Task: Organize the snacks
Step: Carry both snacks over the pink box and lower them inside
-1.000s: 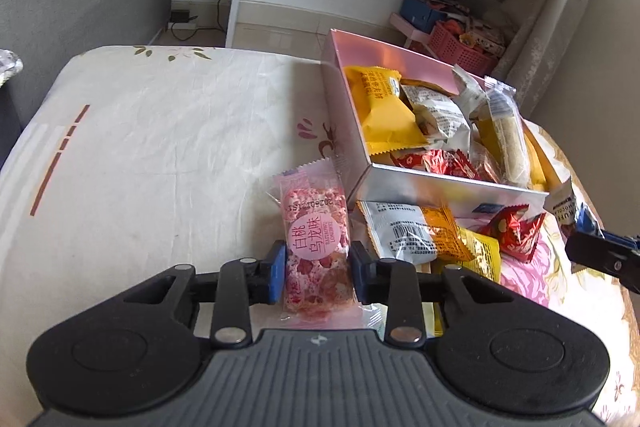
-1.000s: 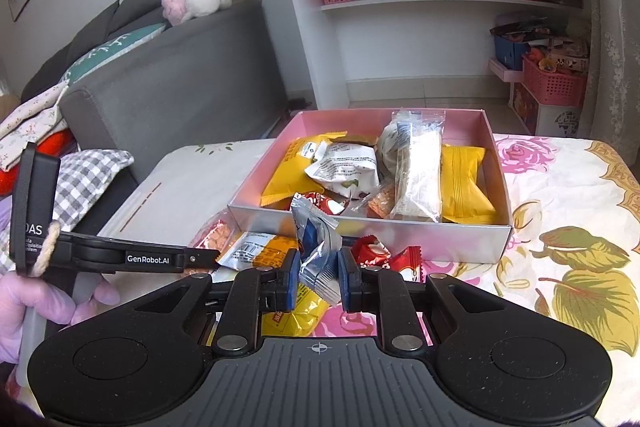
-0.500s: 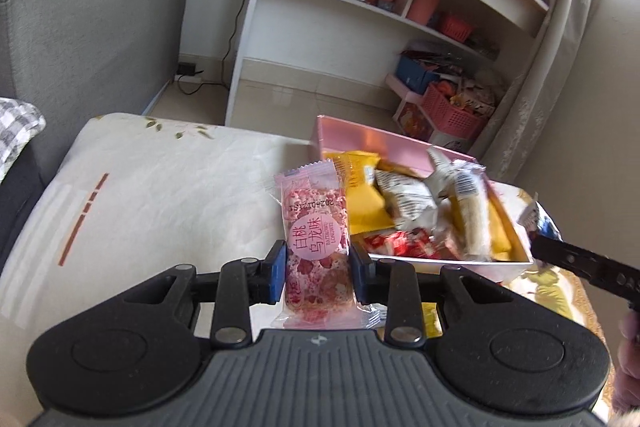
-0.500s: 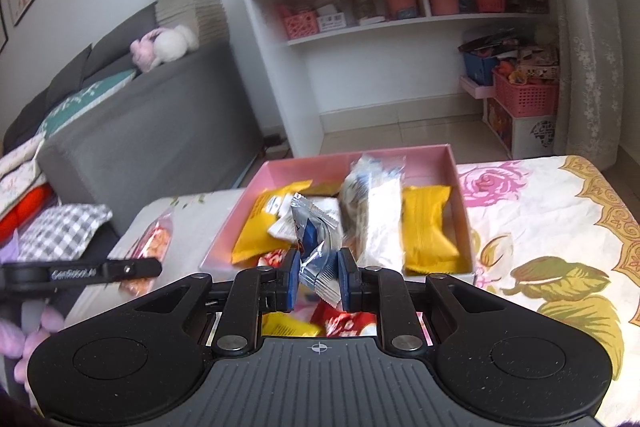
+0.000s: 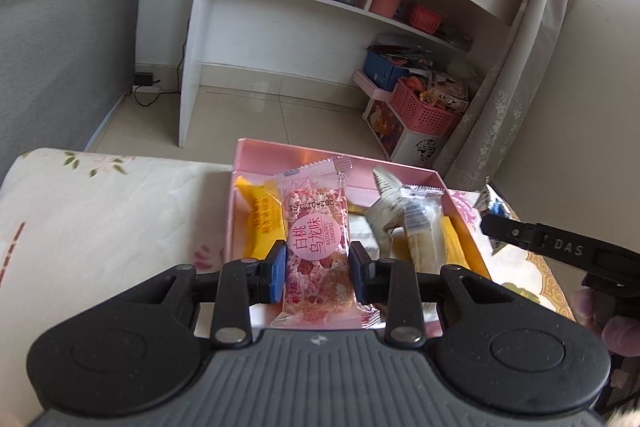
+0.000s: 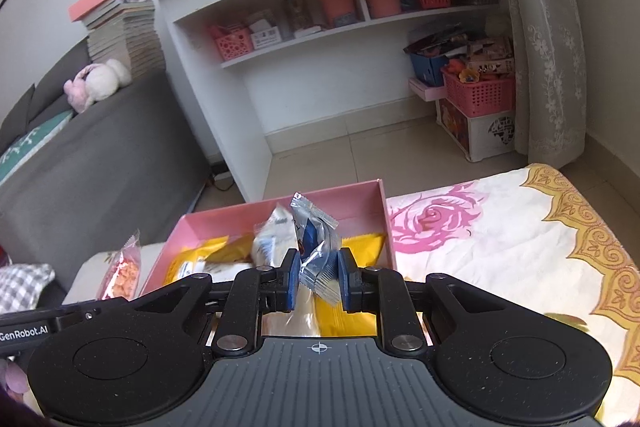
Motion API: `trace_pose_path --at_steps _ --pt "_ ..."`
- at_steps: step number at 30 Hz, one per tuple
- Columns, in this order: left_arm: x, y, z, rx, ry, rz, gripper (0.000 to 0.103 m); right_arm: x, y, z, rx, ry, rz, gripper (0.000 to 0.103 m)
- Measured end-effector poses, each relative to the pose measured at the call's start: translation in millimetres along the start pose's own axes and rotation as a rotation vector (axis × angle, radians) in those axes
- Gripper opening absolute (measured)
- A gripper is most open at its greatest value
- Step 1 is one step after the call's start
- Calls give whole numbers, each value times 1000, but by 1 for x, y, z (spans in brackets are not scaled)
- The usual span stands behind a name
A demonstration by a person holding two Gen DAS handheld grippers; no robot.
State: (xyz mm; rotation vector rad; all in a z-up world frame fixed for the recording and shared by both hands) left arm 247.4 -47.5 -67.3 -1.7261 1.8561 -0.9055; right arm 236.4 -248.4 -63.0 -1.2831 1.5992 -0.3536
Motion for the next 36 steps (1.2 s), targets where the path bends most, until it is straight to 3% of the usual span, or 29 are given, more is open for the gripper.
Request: trace_pose_path --at_steps 11,26,27,29,36 --pt "33 -16 33 -6 -18 75 29 36 -11 39 37 -34 96 19" --pt "54 -29 59 -37 -43 118 30 42 -19 40 59 -70 113 25" --pt "55 -30 59 -37 -35 121 31 41 -19 39 60 -70 110 25" --pt "57 -28 58 -37 -26 125 44 40 -20 38 58 -71 109 26" --pt "53 -21 36 -16 -43 173 58 32 -21 26 53 -63 104 43"
Point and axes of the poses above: each gripper's, at about its wrist camera, not at the fingertips, and z roughly the way its jaws point, x to its right, y to its underside, the point moved 7 cm from there along z, roughly the way its jaws point, and after that the axes turned 15 degrees about -y, right-handed, at the moved point
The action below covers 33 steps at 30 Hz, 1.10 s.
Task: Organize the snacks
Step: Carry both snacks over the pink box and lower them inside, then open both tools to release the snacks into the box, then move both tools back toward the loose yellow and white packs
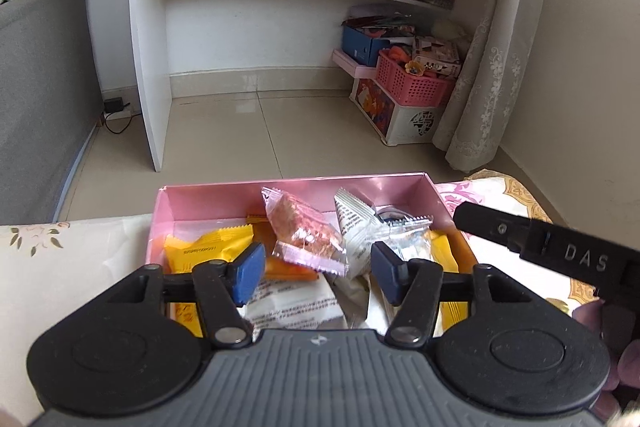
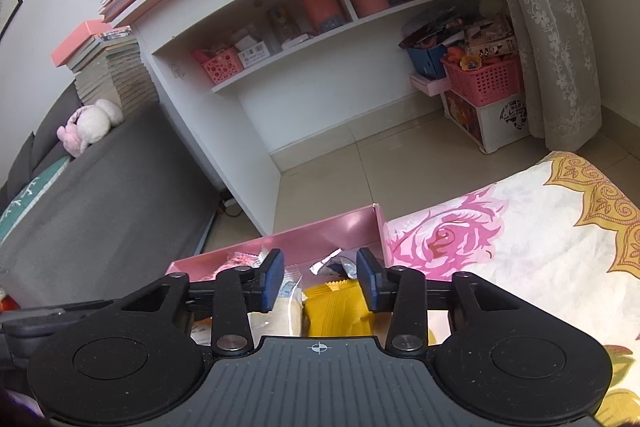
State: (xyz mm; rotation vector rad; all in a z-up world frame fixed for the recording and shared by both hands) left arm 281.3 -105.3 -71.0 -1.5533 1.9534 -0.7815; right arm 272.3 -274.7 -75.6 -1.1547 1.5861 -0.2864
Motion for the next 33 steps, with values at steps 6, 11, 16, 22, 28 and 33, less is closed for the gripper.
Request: trace_pose_path --at_steps 6,11,16,22,28,33 --pt "-11 6 -31 25 -9 -1 72 -21 -4 -21 -10 27 -28 53" --pt "-23 19 -57 40 -17 -14 79 -45 -3 -47 -3 25 -56 74" --pt "-36 31 -80 53 -25 -36 85 -67 7 -66 -29 34 -93 78" --pt "-49 44 -99 70 -32 -42 90 -93 20 -85 -49 36 -140 87" --pt "-59 67 -108 53 -21 -53 95 -115 36 -99 -60 37 -175 94" --pt "-69 86 -113 35 -33 -64 99 -129 53 -105 -66 32 -213 98"
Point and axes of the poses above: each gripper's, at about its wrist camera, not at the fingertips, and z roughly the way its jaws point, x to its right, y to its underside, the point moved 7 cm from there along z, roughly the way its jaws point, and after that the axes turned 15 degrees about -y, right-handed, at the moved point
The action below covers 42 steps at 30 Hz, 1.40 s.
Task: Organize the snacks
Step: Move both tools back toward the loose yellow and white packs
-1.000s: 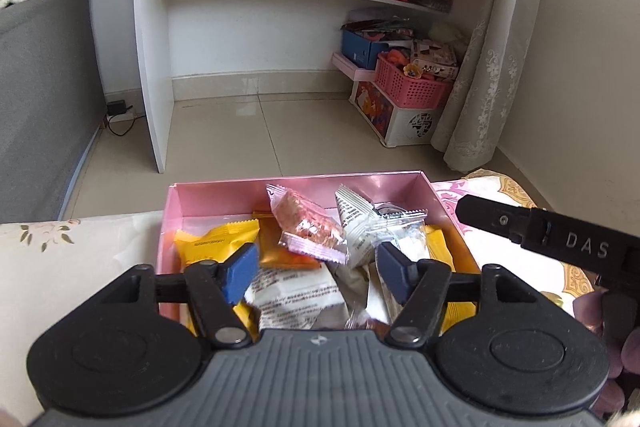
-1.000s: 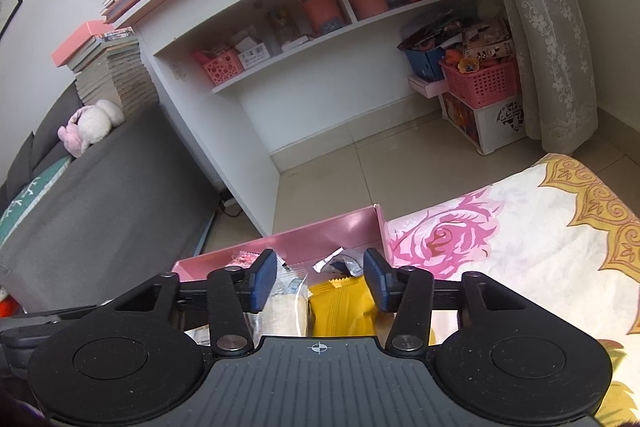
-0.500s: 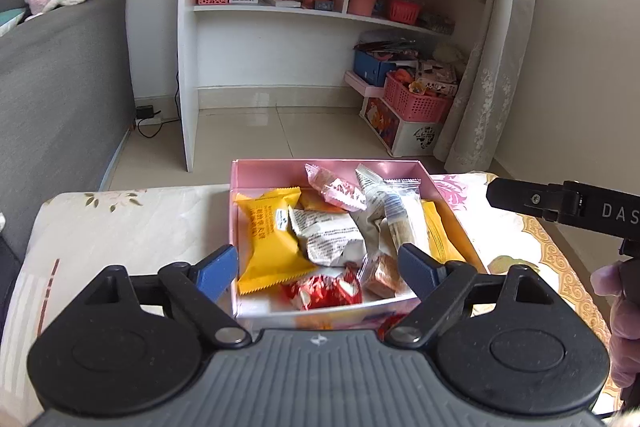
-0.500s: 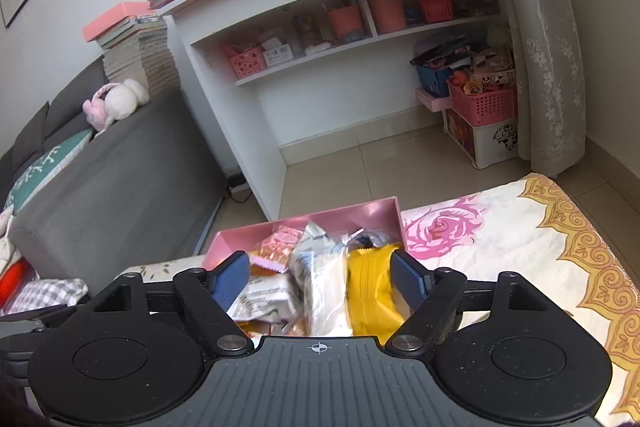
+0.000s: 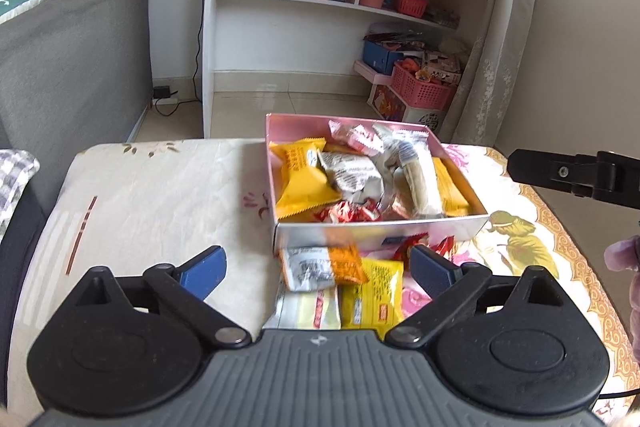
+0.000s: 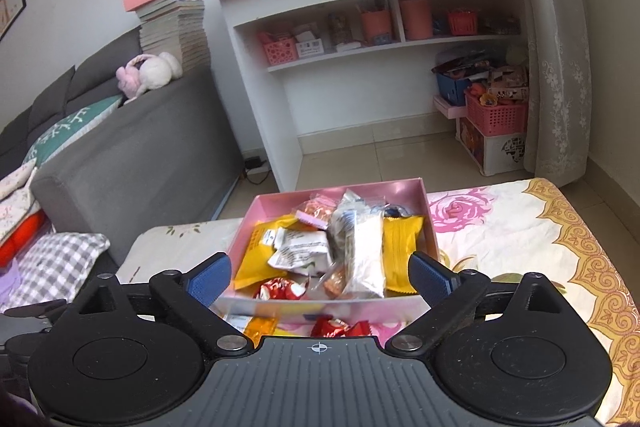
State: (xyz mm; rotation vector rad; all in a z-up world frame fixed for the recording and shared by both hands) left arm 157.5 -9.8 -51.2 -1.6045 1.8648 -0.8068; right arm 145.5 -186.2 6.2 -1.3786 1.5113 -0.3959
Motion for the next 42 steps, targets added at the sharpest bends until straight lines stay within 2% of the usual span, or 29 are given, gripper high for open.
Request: trace_pose_path --at_steps 10,18,21,25,28,31,34,42 --pt "-8 27 -3 26 -6 15 103 -10 33 0 -4 17 -21 100" --pt "-18 49 10 39 3 -18 103 -15 54 5 -26 9 -94 103" --pt "-21 57 16 50 -9 16 103 -14 66 10 -41 -8 -112 103" --pt "-16 68 25 70 -28 99 103 -12 81 18 -83 13 -172 103" --pt "-12 71 34 64 -26 122 102 -11 88 23 -110 23 -193 103" --pt "-7 71 42 55 -23 133 100 -11 92 28 -131 23 -200 103" --pt "-5 69 50 51 -32 143 93 -11 96 33 -153 24 -204 103" --pt "-3 61 67 -8 -13 74 84 -8 103 42 -188 41 -226 103"
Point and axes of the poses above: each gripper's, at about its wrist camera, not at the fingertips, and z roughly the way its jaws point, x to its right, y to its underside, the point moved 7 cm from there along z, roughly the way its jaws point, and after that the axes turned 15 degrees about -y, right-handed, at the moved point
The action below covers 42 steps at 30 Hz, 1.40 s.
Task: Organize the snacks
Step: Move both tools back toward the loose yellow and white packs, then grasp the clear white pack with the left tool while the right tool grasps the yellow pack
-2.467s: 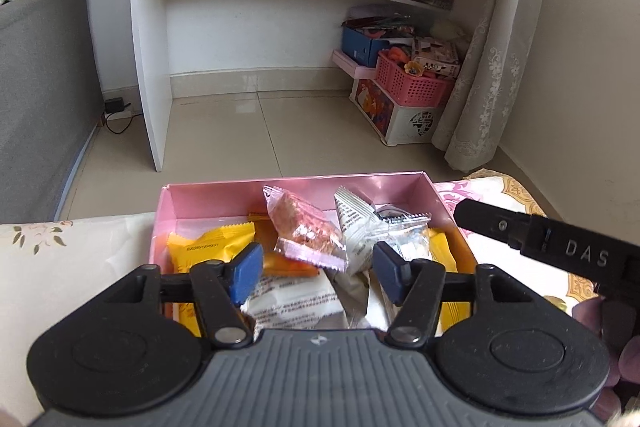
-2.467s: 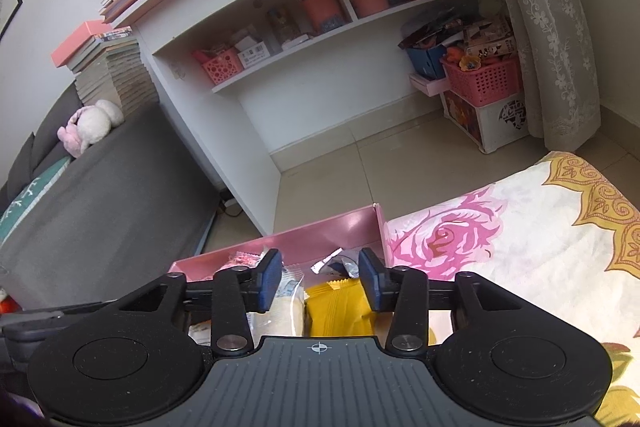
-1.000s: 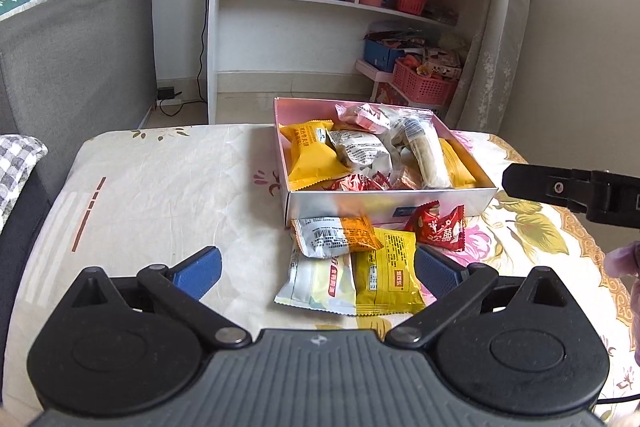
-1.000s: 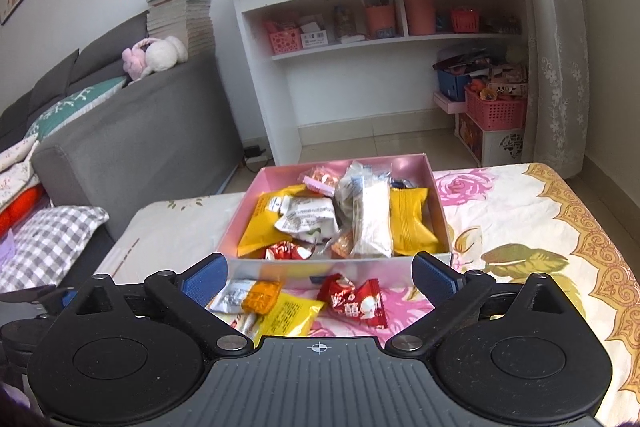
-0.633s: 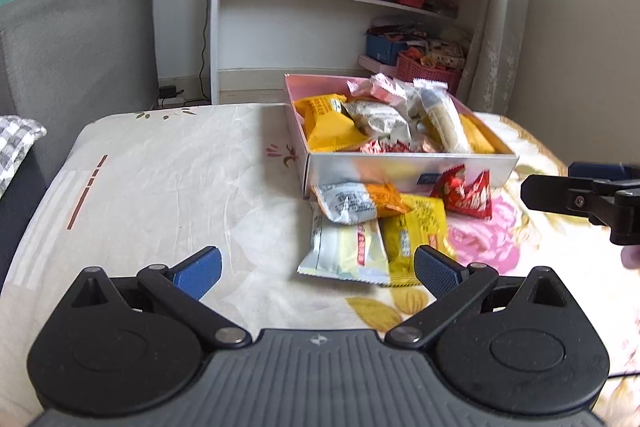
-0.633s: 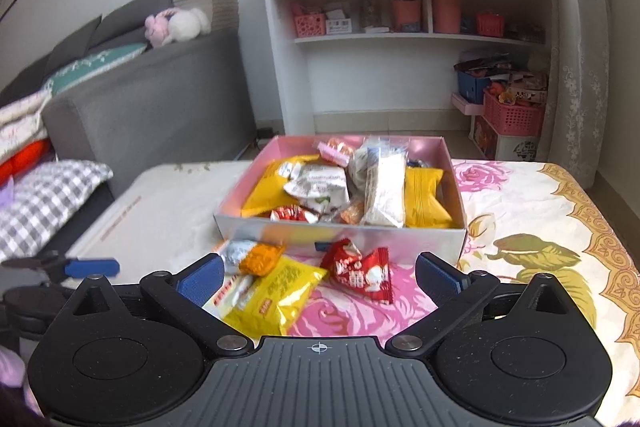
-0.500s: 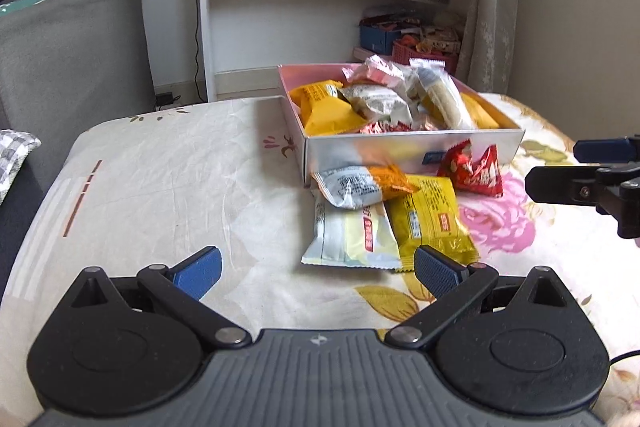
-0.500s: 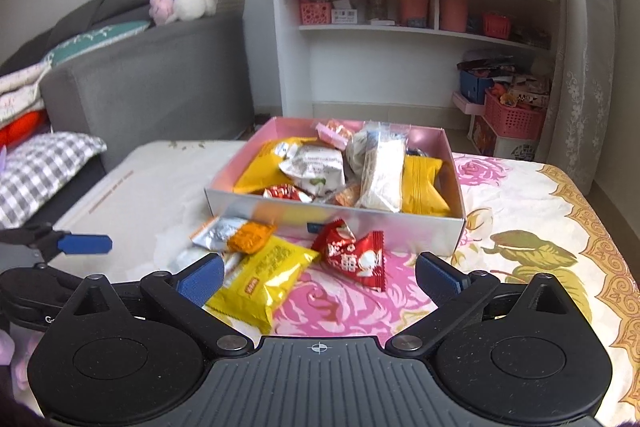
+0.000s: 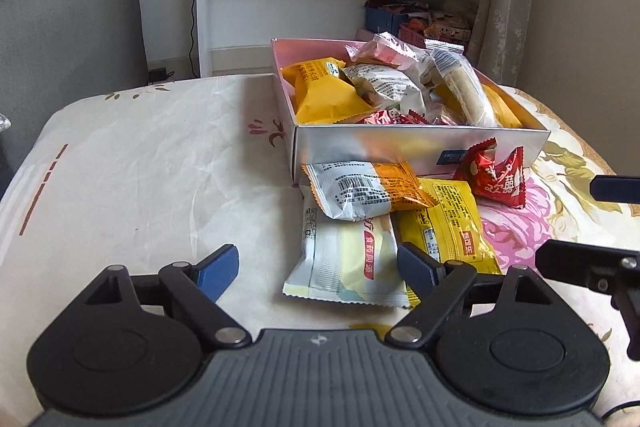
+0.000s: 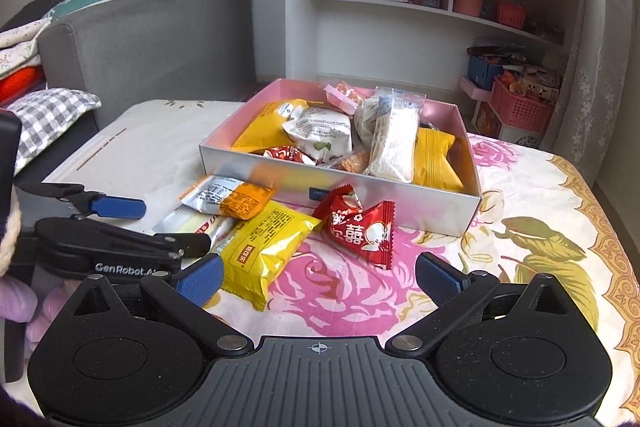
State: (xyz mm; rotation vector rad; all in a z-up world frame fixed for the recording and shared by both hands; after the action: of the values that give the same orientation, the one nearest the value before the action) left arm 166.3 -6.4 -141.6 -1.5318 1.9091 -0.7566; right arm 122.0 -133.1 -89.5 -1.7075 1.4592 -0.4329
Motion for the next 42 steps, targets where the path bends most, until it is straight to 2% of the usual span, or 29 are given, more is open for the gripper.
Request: trace_pose_path --at_steps 3,6,7,8,11,21,33,39,42 --pt "6 -2 2 -3 -4 20 79 2 1 2 -7 1 7 103" --pt "9 -3 1 -4 -14 49 67 3 3 6 -17 3 10 103" --pt "10 -2 1 -2 -13 62 57 3 4 7 -20 3 10 103" --pt "10 -2 0 -3 -13 71 53 3 5 8 -24 2 11 103" --pt "6 -2 -2 -18 -7 76 48 3 7 12 -34 2 12 103" --pt "-12 7 -13 -66 -13 92 47 -4 9 27 -50 -15 6 103" --pt "-32 19 -25 -84 -24 132 47 -33 12 54 -84 -77 -44 103" --pt "-35 20 -23 -92 -33 130 47 -35 8 67 -80 -74 -10 103" --pt "-35 20 -23 -88 -37 134 47 -32 7 74 -84 -44 9 102"
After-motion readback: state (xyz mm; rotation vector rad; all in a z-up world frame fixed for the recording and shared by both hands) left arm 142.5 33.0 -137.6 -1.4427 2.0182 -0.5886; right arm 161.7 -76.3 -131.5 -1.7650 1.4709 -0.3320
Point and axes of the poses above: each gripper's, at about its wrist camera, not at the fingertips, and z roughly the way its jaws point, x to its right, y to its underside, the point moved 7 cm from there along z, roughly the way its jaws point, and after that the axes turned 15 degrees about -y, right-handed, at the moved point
